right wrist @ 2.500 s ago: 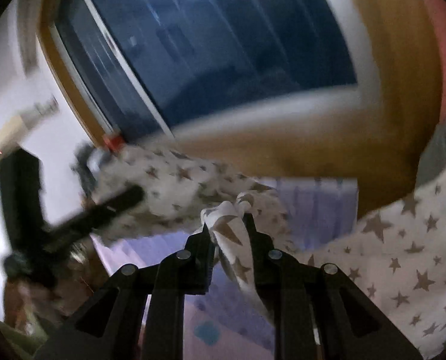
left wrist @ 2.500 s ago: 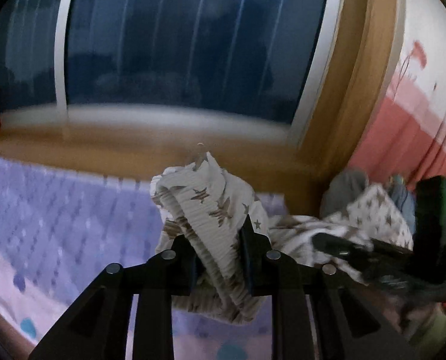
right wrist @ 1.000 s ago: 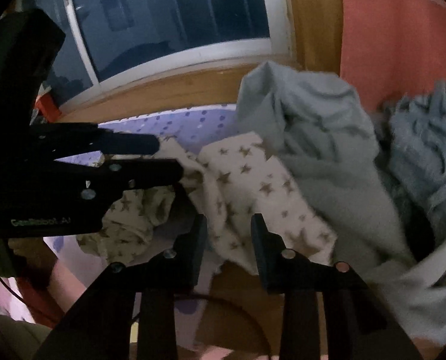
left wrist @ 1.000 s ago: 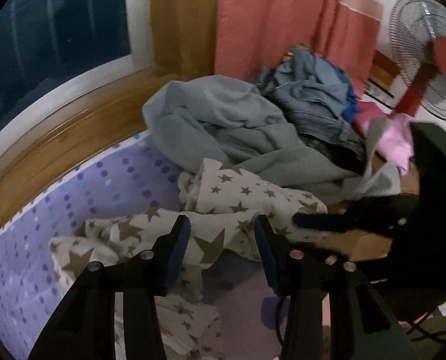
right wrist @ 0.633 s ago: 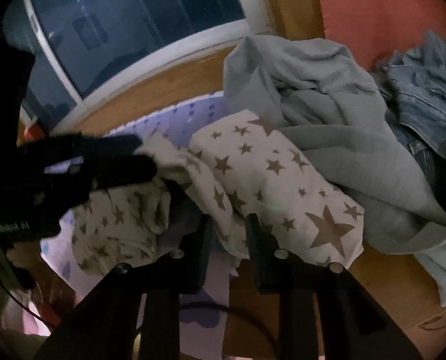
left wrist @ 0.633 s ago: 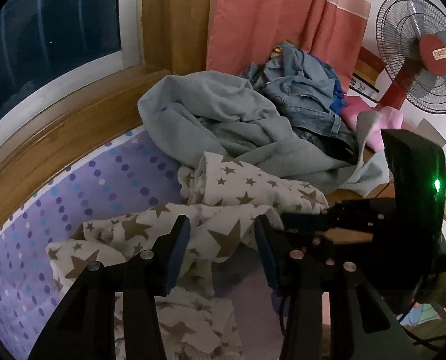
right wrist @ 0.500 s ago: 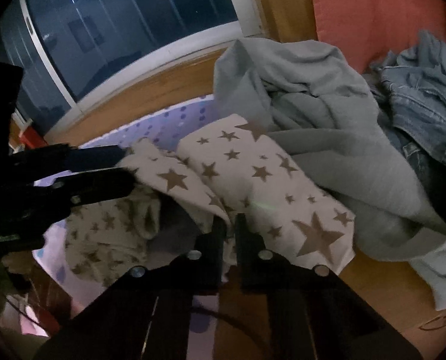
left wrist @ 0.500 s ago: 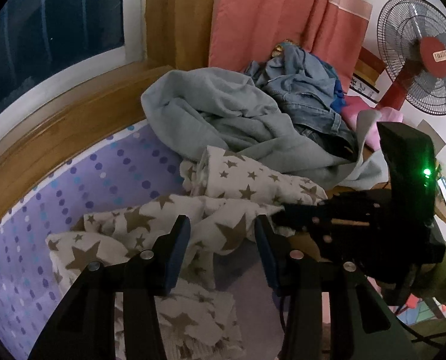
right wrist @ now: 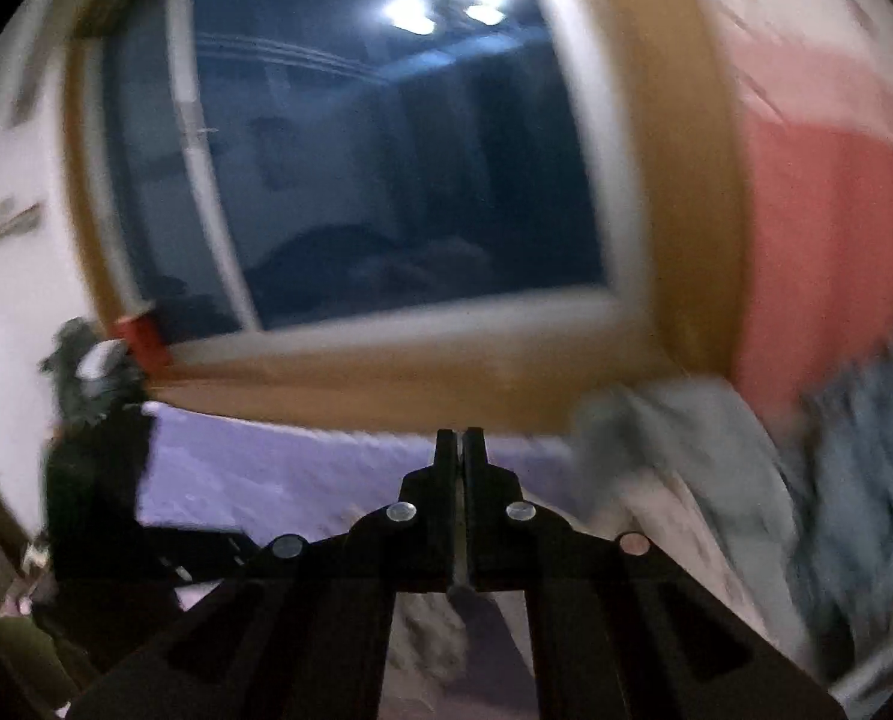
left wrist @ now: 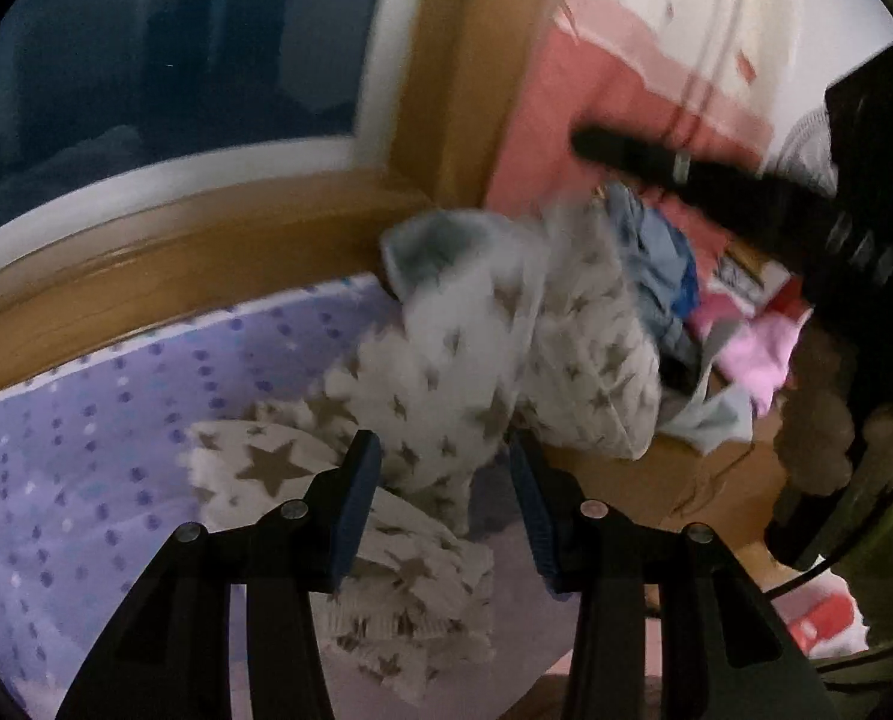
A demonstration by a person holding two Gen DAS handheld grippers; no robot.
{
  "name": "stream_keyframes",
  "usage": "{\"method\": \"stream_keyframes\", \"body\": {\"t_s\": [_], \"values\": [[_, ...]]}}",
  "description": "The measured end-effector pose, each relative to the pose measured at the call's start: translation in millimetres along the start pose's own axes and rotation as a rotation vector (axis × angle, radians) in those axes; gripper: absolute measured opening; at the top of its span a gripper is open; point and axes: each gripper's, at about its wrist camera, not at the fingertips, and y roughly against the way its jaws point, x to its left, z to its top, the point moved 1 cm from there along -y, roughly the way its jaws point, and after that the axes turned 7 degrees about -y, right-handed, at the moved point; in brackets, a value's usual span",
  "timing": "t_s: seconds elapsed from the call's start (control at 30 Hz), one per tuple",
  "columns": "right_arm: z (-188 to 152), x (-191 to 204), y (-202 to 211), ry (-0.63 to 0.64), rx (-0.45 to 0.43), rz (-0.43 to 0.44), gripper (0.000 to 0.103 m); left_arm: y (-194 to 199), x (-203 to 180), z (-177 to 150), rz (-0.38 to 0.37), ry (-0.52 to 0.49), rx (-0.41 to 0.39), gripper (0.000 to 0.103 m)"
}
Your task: Fold clothes
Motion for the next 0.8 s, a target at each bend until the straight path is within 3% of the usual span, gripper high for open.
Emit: {"method": "stream_keyframes", "body": {"t_s": [0.07,0.17,0.3,0.4,0.53,0.67,0.8], "values": [[13.9,32.2,-4.2,0.061,-0.022,0.082,0.000,20.6,9.8,-4.9,0.027,0.025,-0.039,0.045],[10.3,69.8,-24.7,0.106,0.034,0.140,0.000,48.4,31.3,-16.1,0.083,0.056,-0.077,0.045],[2.3,111.9,-52.6,0.135,0.120,0.202,0.001,64.3,54.7,-32.0,0.151,0.064,-0.052,0.045],[-23.5,91.7,-65.9,-0.025,0.227,0.150,0.003,66.5,64.5,-35.9,0.149,0.041,-0.027,0.045],[-67.1,37.8,-43.2,-0.257,0.282,0.005,0.014,55.1,58.1,-25.8,0.081,-0.062,0.006,0.045],[-104.6,-14.2,3.1,-0.435,0.253,-0.181,0.020,23.6,22.6,4.8,-0.024,-0.249,0.025,0.045],[-118.8,-62.1,36.7,-0.619,0.192,-0.250,0.020,-13.8,-23.5,35.4,-0.110,-0.395,0.037,0.045]]}}
